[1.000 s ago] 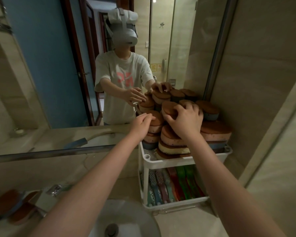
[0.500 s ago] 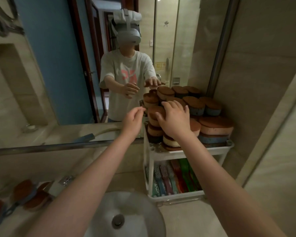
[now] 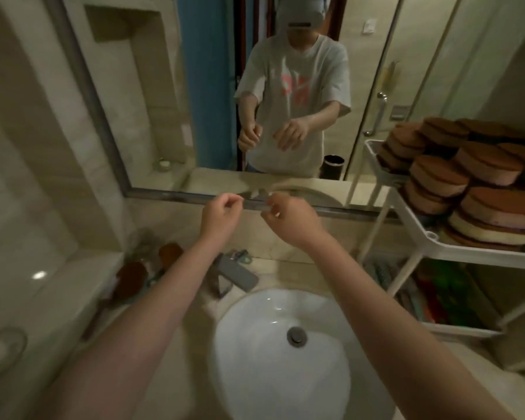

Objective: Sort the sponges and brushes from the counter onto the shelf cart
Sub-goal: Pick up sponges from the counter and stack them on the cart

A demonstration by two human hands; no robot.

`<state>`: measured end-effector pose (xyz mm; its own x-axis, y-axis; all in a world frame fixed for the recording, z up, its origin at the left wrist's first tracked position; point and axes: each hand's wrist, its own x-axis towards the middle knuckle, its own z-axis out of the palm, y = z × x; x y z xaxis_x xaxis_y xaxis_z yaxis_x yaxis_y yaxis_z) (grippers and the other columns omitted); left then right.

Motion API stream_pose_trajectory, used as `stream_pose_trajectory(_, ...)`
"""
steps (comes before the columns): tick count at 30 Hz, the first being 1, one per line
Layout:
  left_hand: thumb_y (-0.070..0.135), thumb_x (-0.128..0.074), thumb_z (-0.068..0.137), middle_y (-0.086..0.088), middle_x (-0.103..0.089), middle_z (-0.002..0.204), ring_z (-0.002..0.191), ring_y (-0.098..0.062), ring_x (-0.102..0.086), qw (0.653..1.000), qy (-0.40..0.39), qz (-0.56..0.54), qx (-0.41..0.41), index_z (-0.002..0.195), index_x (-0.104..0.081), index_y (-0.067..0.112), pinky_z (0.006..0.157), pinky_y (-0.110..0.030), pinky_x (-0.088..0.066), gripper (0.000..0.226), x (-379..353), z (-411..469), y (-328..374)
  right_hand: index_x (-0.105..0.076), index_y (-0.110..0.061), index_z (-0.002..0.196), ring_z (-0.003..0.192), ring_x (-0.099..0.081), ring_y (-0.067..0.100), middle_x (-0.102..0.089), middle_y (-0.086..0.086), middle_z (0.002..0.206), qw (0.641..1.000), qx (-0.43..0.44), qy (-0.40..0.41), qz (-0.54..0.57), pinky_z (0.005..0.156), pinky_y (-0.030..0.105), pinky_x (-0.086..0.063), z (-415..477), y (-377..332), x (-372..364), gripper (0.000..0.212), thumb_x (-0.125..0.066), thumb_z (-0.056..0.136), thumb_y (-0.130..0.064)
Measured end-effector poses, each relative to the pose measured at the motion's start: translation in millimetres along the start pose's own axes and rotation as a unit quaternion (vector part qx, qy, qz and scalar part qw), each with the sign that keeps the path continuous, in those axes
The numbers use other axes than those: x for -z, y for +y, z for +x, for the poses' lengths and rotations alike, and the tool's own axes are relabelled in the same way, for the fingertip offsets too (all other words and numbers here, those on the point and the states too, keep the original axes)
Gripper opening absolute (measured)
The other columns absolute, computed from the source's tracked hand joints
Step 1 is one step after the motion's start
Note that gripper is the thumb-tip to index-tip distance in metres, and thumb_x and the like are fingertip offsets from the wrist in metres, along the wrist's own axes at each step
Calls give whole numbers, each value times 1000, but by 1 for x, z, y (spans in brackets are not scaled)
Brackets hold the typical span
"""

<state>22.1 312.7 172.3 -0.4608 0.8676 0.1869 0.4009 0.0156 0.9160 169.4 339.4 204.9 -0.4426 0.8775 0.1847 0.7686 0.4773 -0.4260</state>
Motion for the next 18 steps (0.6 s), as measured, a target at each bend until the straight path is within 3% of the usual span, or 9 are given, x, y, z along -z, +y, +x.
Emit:
stream_pose_trajectory(5, 17, -53, 91, -2, -61, 100, 101, -22, -58, 995, 4, 39, 94, 95, -60, 19, 89, -33, -45, 8, 78, 18, -91, -63, -16, 117, 99, -62, 22, -67, 6, 111, 993, 7, -111, 48, 85, 35, -51, 23, -54, -83, 30, -55, 93, -33)
stream_pose_trajectory(10, 16, -55, 89, -11, -66, 109, 105, -27, -59, 974, 15, 131, 182, 104, -65, 9, 86, -30, -42, 19, 143, 26, -167, -59, -13, 123, 110, -58, 30, -64, 12, 119, 982, -24, -181, 46, 94, 39, -48, 48, -89, -161, 34, -54, 92, -27)
stream_pose_trajectory(18, 22, -58, 88, -12, -61, 121, 111, -29, -56, 939, 0, 216, 267, 115, -60, 7, 94, -32, -43, 31, 167, 21, -250, -46, -12, 132, 106, -57, 32, -58, 14, 121, 970, -59, -237, -15, 78, 36, -48, 89, -108, -257, 46, -54, 90, -28)
